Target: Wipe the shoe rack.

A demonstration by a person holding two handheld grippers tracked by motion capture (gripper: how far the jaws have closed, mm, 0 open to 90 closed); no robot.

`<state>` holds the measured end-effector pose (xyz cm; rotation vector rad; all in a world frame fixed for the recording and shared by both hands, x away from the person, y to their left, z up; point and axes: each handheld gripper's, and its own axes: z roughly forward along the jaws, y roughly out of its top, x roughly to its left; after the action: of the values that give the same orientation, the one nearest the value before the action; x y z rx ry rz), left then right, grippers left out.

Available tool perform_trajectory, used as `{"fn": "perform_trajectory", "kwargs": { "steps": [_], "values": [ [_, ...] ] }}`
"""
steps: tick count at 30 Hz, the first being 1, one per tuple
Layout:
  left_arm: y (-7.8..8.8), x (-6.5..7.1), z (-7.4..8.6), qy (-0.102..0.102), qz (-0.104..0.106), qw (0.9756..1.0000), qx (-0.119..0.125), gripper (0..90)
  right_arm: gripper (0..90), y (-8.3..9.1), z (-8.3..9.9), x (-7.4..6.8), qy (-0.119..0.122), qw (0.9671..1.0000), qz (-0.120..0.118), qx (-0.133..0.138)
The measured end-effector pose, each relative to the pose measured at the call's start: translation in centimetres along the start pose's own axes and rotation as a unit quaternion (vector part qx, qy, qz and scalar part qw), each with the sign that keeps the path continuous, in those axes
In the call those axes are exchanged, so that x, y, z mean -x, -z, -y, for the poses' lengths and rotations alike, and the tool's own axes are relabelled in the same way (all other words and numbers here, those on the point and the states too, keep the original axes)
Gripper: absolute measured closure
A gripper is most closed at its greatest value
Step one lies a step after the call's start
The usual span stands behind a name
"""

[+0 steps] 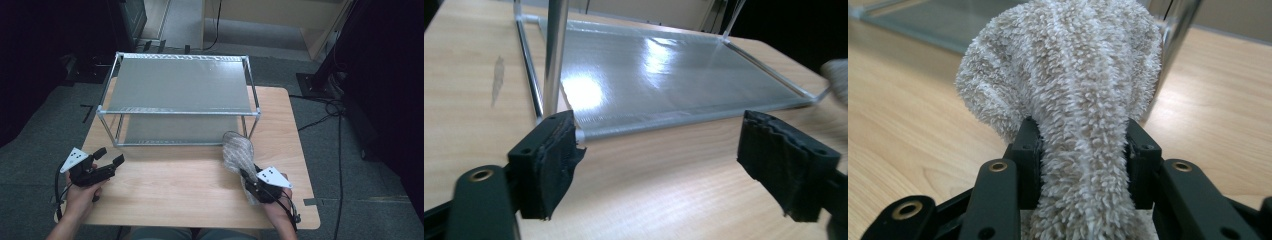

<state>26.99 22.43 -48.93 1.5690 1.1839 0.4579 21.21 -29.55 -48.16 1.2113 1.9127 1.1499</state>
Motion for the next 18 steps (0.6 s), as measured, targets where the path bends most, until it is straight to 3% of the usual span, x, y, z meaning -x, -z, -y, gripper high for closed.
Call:
{"fn": "perform_trajectory", "kwargs": {
  "steps": [4, 7, 9, 11, 13, 15, 18],
  "values": [
    [0.6, 0.4, 0.7, -0.001, 0.003, 1.0, -0.003, 13.7, 60.2, -1.7, 0.4, -0.5, 0.011, 0.9996, 0.011, -0.023],
    [0.8, 0.8, 1.6, -0.013, 0.002, 0.9998, -0.012, 13.3, 56.9, -2.4, 0.6, -0.7, 0.012, 0.999, -0.021, -0.038],
    [0.9, 1.0, 2.1, -0.011, 0.007, 0.9997, -0.019, 13.1, 53.3, -2.6, 0.7, -0.9, 0.03, 0.9978, -0.04, -0.043],
    [1.0, 1.1, 2.3, -0.019, 0.006, 0.9995, -0.025, 12.2, 44.7, -2.5, 0.8, -1.3, 0.046, 0.9964, -0.056, -0.045],
    [1.1, 1.1, 2.4, -0.023, 0.004, 0.9994, -0.025, 11.7, 30.0, -2.3, 0.6, -1.4, 0.049, 0.9965, -0.056, -0.037],
    [1.3, 0.9, 2.4, -0.017, 0.007, 0.9995, -0.025, 11.7, 14.9, -1.7, 0.1, -1.1, 0.03, 0.9982, -0.047, -0.02],
    [1.6, 0.7, 2.5, -0.016, 0.002, 0.9996, -0.023, 11.7, 10.9, -0.6, -0.6, -0.2, 0.009, 0.9987, -0.049, 0.012]
  ]
}}
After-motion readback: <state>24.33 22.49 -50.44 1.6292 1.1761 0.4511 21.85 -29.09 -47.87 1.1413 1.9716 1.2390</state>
